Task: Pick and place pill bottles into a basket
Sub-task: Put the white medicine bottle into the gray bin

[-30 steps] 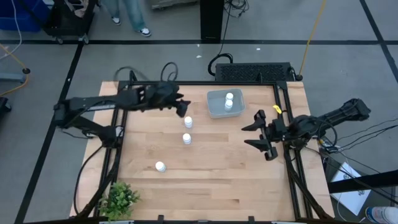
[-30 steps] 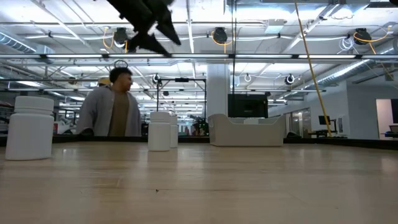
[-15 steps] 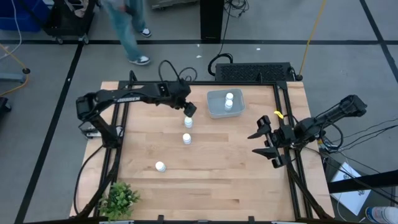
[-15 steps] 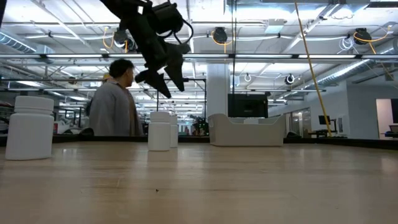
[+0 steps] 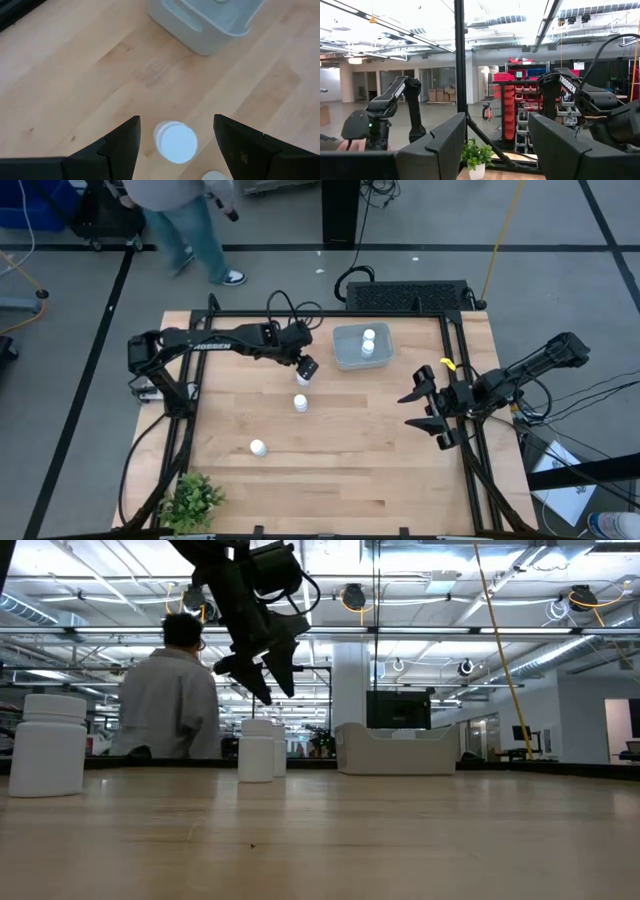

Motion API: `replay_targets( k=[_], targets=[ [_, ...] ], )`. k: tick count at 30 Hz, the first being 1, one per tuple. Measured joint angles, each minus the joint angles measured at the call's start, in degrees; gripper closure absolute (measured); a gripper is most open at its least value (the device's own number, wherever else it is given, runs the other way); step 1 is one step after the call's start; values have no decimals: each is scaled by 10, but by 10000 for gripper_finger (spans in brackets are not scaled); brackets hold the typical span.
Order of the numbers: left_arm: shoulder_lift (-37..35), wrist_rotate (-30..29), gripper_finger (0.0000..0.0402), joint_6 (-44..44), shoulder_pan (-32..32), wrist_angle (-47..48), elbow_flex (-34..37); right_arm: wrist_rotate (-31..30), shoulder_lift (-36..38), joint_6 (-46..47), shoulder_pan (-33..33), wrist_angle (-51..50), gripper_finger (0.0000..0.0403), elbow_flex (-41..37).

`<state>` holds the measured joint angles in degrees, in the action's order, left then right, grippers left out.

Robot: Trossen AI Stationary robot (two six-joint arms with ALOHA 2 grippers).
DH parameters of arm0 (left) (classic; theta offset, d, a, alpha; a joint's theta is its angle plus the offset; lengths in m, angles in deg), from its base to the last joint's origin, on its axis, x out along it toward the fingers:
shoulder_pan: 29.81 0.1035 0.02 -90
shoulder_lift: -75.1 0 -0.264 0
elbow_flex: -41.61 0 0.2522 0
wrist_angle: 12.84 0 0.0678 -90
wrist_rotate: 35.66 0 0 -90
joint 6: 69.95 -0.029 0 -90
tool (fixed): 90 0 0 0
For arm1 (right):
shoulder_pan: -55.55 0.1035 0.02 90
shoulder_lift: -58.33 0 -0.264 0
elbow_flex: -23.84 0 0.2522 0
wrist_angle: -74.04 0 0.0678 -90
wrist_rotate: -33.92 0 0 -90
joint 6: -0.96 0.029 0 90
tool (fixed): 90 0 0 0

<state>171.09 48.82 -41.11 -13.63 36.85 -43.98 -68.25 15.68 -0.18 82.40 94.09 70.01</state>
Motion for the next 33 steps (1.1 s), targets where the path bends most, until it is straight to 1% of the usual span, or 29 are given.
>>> replay_targets(
  k=[4,7,9,12,25,30,33],
  targets=[
    [15,-10,146,-4,-10,16,2,0,0,4,0,-2,190,0],
    [24,-15,146,-2,-13,0,0,-1,0,4,0,-6,190,0],
    [27,-15,146,-2,-13,16,1,-3,-1,4,0,-6,190,0],
    [34,-16,146,2,-13,6,1,-15,-1,4,0,-9,190,0],
    [84,-15,146,0,-20,4,1,-16,-1,5,0,-15,190,0],
    [80,-23,146,-9,-20,5,1,-29,-1,7,1,-20,190,0],
    [68,-42,146,-17,-21,3,1,-30,-1,7,1,-22,190,0]
  ],
)
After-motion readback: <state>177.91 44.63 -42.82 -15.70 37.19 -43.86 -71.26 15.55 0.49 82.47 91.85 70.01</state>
